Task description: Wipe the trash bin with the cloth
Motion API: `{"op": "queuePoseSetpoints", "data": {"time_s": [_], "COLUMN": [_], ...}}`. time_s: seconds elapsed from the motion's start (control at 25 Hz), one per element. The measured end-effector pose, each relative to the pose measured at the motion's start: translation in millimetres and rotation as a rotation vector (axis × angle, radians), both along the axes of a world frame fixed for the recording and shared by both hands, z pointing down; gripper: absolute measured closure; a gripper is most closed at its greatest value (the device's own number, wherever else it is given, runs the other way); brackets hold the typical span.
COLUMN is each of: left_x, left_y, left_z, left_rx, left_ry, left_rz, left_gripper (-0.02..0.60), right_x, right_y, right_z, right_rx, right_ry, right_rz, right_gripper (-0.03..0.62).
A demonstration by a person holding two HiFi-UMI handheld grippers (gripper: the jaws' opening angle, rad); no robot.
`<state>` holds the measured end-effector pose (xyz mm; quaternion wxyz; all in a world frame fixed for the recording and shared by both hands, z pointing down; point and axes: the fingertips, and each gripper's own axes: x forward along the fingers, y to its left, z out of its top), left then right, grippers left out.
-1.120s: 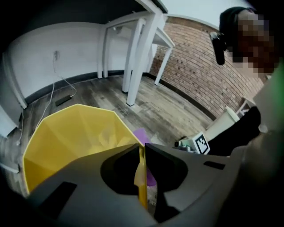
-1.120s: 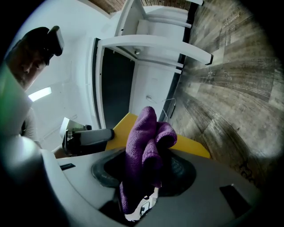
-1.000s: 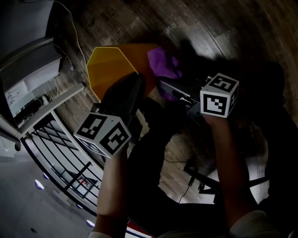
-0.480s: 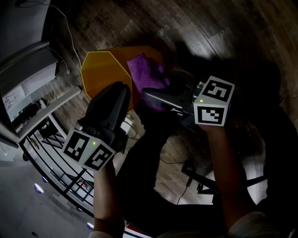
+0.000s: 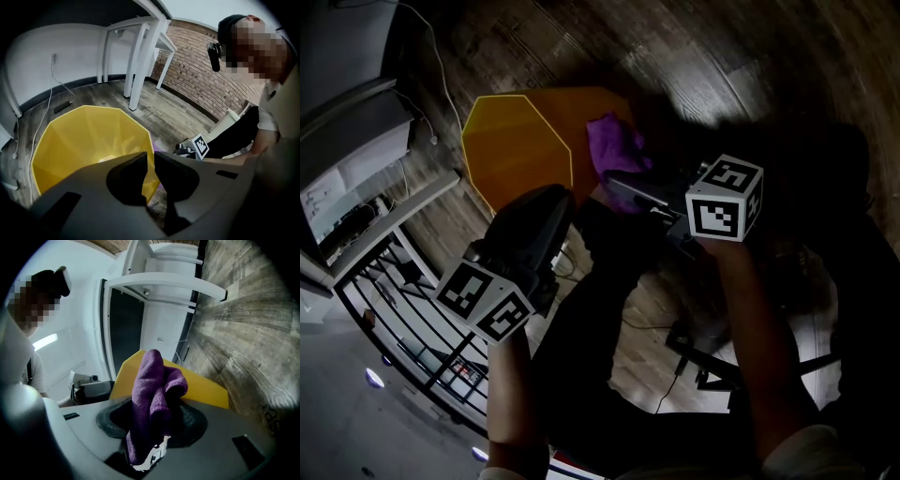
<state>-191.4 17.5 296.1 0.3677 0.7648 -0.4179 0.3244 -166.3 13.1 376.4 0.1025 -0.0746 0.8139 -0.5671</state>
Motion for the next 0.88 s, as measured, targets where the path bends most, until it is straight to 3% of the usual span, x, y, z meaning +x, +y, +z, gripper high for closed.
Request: {"op": "queuePoseSetpoints", "data": {"time_s": [0.88], "left_x": [10], "left_y": [-20], "left_z": [1], "left_rx": [0.066], "left_ry": [0.073], "left_rz": [-0.095], "left_gripper": [0.535], "right_x": [-10], "right_y": [-15], "right_z": [175], "right_rx": [-0.249], "right_ry": [0.478], "right_rz": [0.040], "right_gripper": [0.409]}}
